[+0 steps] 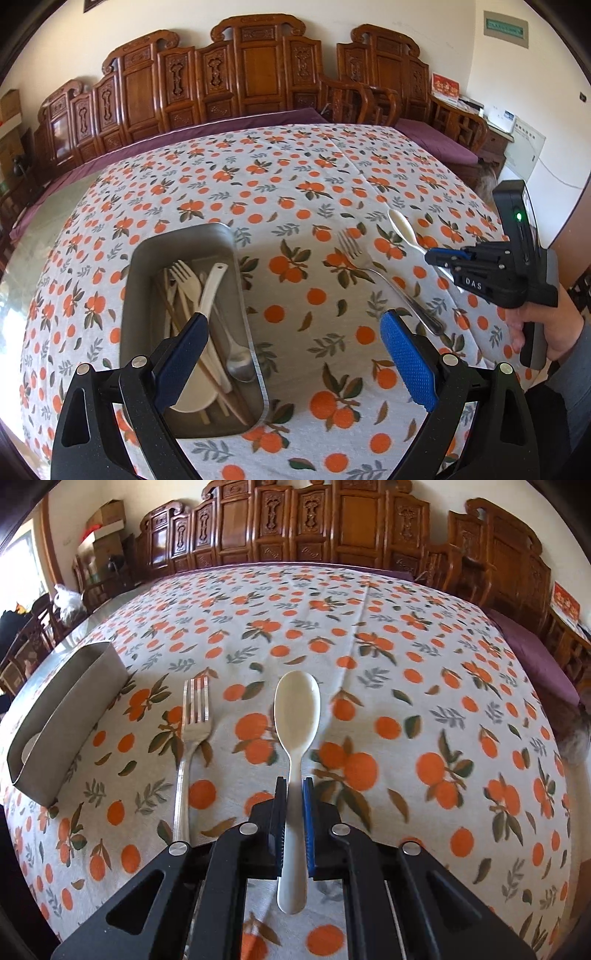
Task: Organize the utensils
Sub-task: 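Grasp the white plastic spoon on the cloth with the right tool, then grasp the metal fork with the left tool while the right tool holds the white spoon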
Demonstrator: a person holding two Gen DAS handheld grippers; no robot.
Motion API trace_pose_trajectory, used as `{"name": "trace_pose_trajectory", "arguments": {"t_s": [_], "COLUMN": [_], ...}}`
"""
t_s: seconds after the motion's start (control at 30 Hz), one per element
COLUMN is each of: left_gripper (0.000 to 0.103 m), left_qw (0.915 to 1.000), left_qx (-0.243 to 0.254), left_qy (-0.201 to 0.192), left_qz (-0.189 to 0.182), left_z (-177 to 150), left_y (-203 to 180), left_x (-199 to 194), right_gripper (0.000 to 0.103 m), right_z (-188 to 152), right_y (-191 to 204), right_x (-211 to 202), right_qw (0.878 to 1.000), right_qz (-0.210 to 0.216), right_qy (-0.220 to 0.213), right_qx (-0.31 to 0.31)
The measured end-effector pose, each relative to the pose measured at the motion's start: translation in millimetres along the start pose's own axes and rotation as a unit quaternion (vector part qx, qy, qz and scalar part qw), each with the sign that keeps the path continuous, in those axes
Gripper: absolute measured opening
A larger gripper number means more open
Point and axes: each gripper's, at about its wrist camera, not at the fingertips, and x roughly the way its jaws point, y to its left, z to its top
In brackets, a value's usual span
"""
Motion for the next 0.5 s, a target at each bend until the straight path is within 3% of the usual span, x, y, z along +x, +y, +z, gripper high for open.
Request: {"name": "trace_pose_trajectory", "arguments": {"t_s": [0.5], "left_gripper": [0.09], "left_qw": [0.998], "left_qx": [0.047], "left_qy": [0.042], "left_qz": [-0.002], "left_z": [-10], "left_y": [-58], "left_x": [29], "right_gripper": [0.01], "right_z": [-5], "right_y": [-22], "right_x": [-14], "right_qw": [0.999], "right_qz": [0.034], "right_qy": [-0.026], "right_qx": [0.023]}}
